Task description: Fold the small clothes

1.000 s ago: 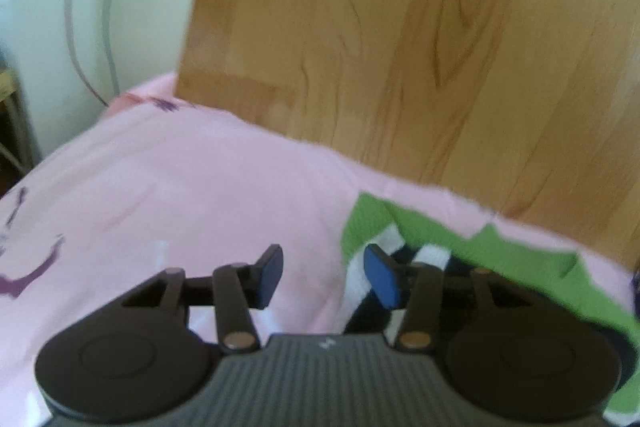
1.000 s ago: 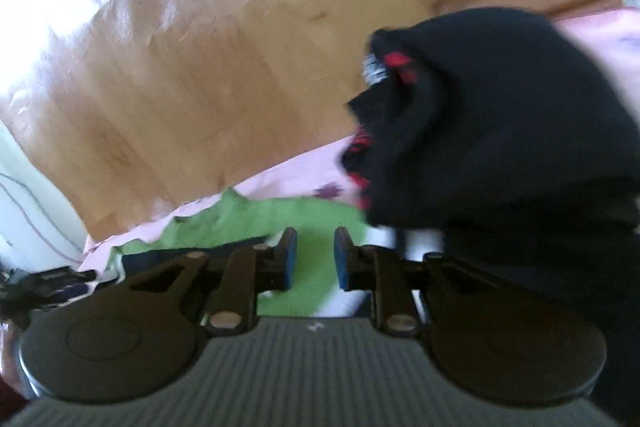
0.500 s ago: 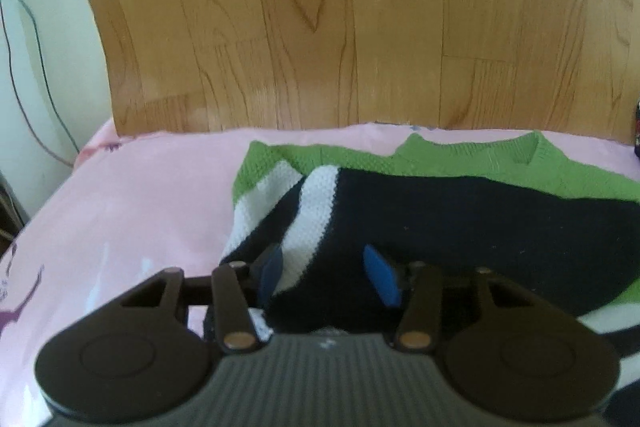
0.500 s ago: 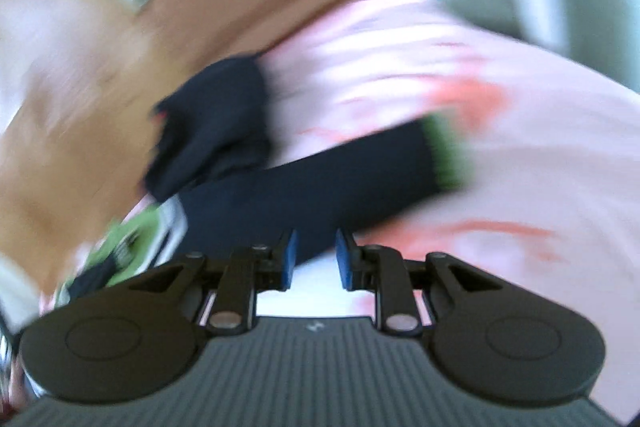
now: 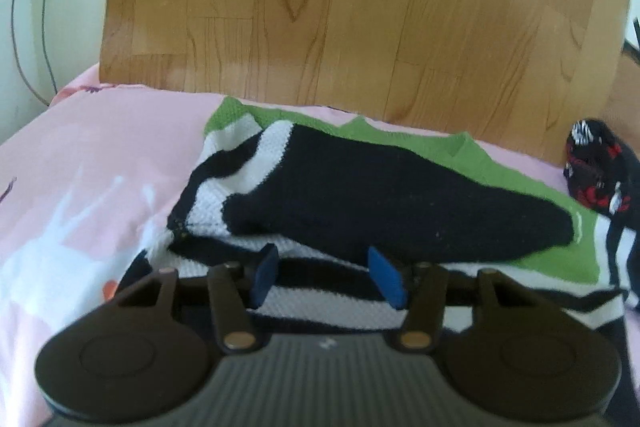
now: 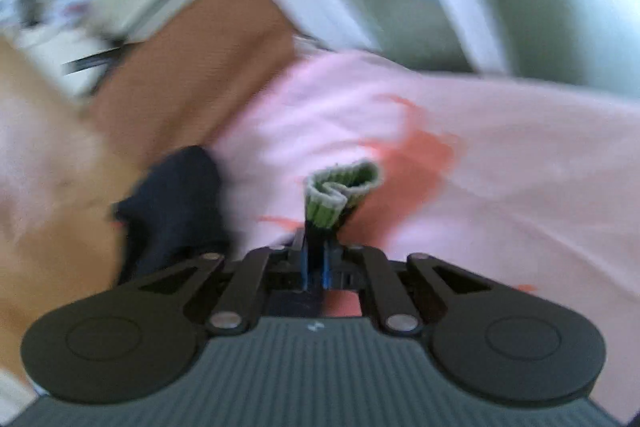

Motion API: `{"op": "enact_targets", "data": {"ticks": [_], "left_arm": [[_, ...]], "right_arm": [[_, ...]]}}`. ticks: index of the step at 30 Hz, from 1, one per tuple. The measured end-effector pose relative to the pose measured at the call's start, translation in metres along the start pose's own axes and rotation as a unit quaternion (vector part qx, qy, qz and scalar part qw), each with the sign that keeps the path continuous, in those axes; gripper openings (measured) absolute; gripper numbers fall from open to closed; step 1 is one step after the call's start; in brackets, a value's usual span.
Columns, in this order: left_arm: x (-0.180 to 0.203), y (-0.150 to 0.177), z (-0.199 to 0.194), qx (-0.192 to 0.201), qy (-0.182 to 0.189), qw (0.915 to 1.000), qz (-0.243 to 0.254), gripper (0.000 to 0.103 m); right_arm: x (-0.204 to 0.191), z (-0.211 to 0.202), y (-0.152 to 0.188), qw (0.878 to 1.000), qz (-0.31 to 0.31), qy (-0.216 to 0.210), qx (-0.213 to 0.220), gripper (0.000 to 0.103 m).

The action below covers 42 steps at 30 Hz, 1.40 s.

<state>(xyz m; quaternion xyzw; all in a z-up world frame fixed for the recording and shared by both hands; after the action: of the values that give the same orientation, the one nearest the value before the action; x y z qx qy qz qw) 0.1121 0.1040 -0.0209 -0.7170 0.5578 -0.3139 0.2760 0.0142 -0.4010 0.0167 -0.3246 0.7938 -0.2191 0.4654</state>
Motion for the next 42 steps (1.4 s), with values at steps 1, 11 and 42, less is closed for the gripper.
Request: {"op": "enact_targets", "data": {"ticks": [1,11,42], "left_arm": [[-0.002,0.000,-0.001,0.003,0.010,0.9999,-0.009,0.052],[-0.063,-0.014,-0.038,0.066,0.094,0.9788,-0.169,0.062],[-0.075,-0.004,-0.001,-0.012,0.065,0.9883,-0.138,0.062]], "right_arm": [[-0.020,-0.007,-0.001,0.999,-0.024,-0.035,-0.003,0.010],[-0.279,0.022,0.039,0.935,-0.249,-0.248,-0.043,0.010],[-0.219,0.118,0.151,0.877,-0.414,-0.170,-0.176,0.027]]}}
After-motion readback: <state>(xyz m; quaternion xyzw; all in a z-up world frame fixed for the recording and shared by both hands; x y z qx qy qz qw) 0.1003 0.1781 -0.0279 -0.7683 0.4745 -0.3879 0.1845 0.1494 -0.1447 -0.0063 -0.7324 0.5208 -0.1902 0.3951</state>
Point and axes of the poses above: each gripper's, at about its wrist camera, not at the fingertips, and z roughly the way its jaws point, x to its right, y to its underside, the point moved 3 cm from there along z, roughly the way its jaws point, and after that the axes turned 2 degrees about -y, right-handed, at the moved point
